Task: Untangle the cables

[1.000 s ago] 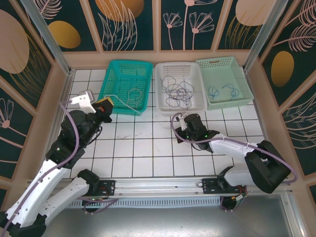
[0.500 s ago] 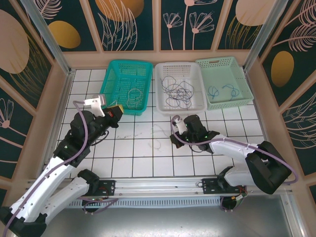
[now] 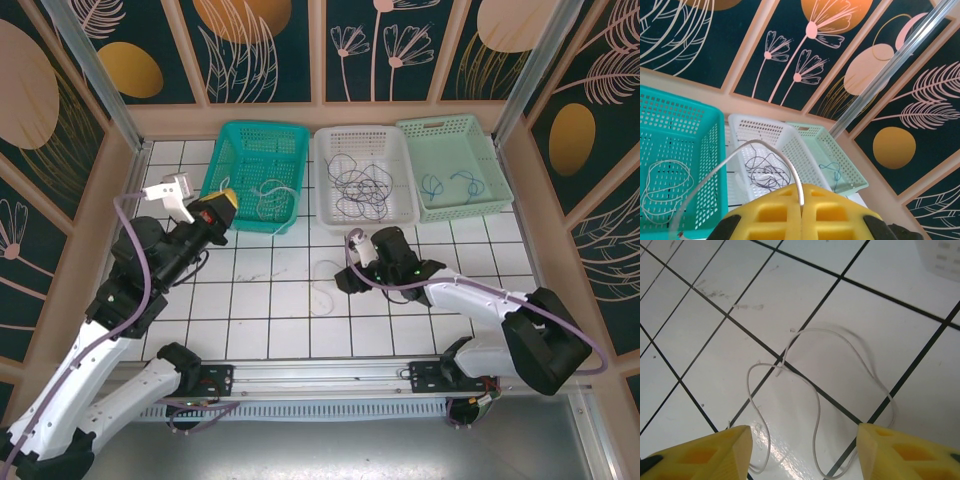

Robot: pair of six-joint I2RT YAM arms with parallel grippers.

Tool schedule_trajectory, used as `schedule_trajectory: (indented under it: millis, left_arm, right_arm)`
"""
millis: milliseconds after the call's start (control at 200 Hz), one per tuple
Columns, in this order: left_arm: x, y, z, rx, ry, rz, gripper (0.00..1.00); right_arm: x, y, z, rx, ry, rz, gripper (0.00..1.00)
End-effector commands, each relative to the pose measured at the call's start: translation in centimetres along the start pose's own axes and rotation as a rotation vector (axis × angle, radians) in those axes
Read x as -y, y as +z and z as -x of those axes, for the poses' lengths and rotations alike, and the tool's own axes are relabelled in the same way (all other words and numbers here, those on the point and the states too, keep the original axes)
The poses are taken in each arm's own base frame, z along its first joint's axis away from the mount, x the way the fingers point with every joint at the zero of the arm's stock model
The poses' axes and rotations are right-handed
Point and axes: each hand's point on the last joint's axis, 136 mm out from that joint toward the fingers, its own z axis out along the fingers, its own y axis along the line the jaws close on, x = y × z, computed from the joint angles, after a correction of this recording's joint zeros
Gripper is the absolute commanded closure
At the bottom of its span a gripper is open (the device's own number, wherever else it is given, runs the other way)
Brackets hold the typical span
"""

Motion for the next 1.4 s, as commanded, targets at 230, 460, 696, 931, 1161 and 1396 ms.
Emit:
schedule_trajectory:
  millis: [230, 460, 696, 931, 1161, 1396]
  left_arm:
    - [1.1, 3.0, 2.0, 0.043, 0.070, -0.013, 1.00]
    - [0.6, 4.9, 2.9, 0.050, 0.127, 0.045, 1.00]
    - [-0.5, 7.3, 3.3, 0.054, 0.169, 0.083, 1.00]
    - [-1.9, 10.1, 4.0, 0.058, 0.148, 0.057, 1.00]
    - [-4.0, 12.6, 4.6, 0.079, 0.120, 0.027, 1.00]
    - [-6.4, 15.0, 3.4, 0.038, 0.090, 0.043, 1.00]
  right_arm:
    - [0.6, -1.2, 2.3, 0.073, 0.020, -0.057, 0.35]
    - [1.0, -1.7, 2.9, 0.110, 0.027, -0.081, 0.34]
    - [0.8, -1.8, 3.0, 0.122, 0.035, -0.074, 0.34]
    - [1.0, -1.9, 2.9, 0.126, 0.042, -0.083, 0.34]
    - [1.1, -2.2, 2.3, 0.125, 0.053, -0.089, 0.34]
    - [1.4, -2.5, 2.1, 0.130, 0.068, -0.104, 0.34]
